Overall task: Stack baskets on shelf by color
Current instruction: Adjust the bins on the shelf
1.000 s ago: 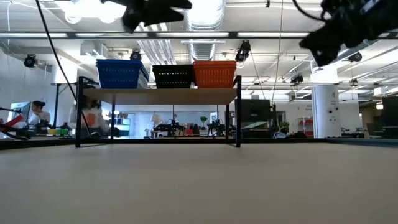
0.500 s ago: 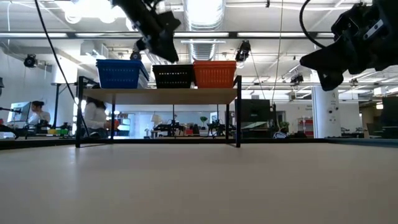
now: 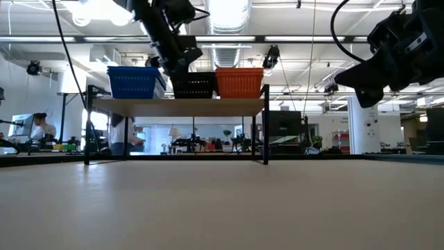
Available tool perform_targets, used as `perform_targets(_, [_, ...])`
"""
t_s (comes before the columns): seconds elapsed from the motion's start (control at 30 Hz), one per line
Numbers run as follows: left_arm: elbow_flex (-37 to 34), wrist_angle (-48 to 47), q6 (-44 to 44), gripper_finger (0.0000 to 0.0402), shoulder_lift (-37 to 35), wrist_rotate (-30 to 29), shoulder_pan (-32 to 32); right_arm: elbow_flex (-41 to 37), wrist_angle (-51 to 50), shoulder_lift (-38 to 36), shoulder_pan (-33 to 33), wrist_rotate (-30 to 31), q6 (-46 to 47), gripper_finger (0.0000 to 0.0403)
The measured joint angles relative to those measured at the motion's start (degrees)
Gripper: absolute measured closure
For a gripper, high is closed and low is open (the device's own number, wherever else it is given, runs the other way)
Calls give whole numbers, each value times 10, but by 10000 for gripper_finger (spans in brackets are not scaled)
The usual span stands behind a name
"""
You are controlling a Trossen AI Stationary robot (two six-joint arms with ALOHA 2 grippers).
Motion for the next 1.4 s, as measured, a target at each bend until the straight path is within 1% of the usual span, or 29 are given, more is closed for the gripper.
perform_targets(0.2, [1,-66,-32,401,-19,-4,-5,0,1,15,0,0,2,385])
perform_targets(0.5, [11,-63,-31,401,-71,-4,-43,0,3,17,0,4,-2,385])
perform_targets(0.63, [14,-61,-28,401,-100,-4,-75,4,1,16,0,52,4,385])
perform_targets(0.73, [5,-59,-25,401,-113,-7,-114,29,-12,17,-2,92,-8,385])
perform_targets(0.77, [-4,-55,-28,401,-116,-17,-132,44,-28,17,-4,104,-19,385])
perform_targets(0.83, [-30,-22,-31,401,-122,-54,-169,85,-92,18,-18,115,-44,385])
perform_targets(0.97, [-94,70,-32,401,-130,-140,-254,198,-242,41,-81,118,-108,385])
perform_targets(1.03, [-120,116,-32,401,-132,-169,-297,251,-286,66,-128,112,-149,385])
perform_targets(1.07, [-128,133,-32,401,-133,-182,-318,275,-299,82,-155,96,-167,385])
perform_targets(1.13, [-137,164,-36,401,-134,-212,-361,315,-307,119,-214,31,-197,385])
perform_targets(1.2, [-140,168,-44,401,-140,-246,-403,351,-308,160,-271,-29,-211,385])
perform_targets(1.33, [-146,167,-54,401,-149,-299,-476,409,-309,243,-369,-37,-209,385])
perform_targets(1.4, [-149,170,-70,401,-149,-315,-504,435,-310,284,-402,-73,-215,385])
